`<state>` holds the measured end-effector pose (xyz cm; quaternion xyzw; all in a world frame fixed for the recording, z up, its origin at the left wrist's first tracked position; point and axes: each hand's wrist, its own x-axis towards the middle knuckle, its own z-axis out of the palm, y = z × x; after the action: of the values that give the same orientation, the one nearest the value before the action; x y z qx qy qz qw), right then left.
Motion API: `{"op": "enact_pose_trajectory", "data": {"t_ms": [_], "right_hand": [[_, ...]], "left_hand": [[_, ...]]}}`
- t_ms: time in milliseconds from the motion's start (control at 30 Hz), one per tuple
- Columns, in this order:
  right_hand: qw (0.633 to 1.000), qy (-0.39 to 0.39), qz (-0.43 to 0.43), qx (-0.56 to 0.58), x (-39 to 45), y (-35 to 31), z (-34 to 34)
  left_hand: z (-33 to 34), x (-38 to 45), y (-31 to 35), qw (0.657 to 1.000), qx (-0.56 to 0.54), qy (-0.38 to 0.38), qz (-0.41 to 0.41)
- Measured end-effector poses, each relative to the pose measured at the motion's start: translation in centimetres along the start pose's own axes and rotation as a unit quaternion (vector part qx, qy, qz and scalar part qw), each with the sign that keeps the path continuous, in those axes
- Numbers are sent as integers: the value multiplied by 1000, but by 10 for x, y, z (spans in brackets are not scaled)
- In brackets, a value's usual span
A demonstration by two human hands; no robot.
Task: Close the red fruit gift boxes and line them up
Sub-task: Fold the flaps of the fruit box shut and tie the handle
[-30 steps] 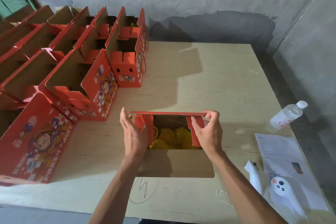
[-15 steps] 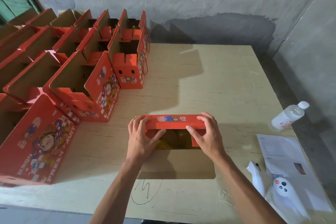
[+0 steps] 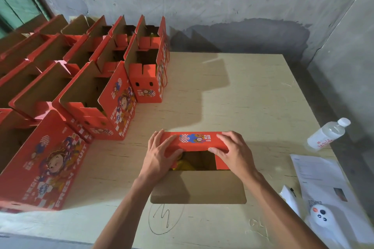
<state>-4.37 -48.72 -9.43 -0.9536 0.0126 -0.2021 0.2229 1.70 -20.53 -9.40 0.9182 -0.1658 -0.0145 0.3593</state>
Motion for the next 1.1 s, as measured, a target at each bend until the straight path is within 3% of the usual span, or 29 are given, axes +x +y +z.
{"op": "enact_pose_trajectory", "data": {"t_ms": [167, 500, 800, 1100], "right_hand": [[997, 28, -42, -52, 2, 1, 0], [997, 38, -61, -38, -8, 2, 2], [997, -45, 21, 57, -21, 2, -5], [990, -18, 107, 89, -24, -12, -3]], "left_hand": [[-2, 5, -2, 998, 10, -57, 3], [-16, 4, -24, 997, 13, -58, 50], [-13, -3, -26, 996, -31, -59, 56], [-16, -5, -20, 996, -79, -45, 14]]}}
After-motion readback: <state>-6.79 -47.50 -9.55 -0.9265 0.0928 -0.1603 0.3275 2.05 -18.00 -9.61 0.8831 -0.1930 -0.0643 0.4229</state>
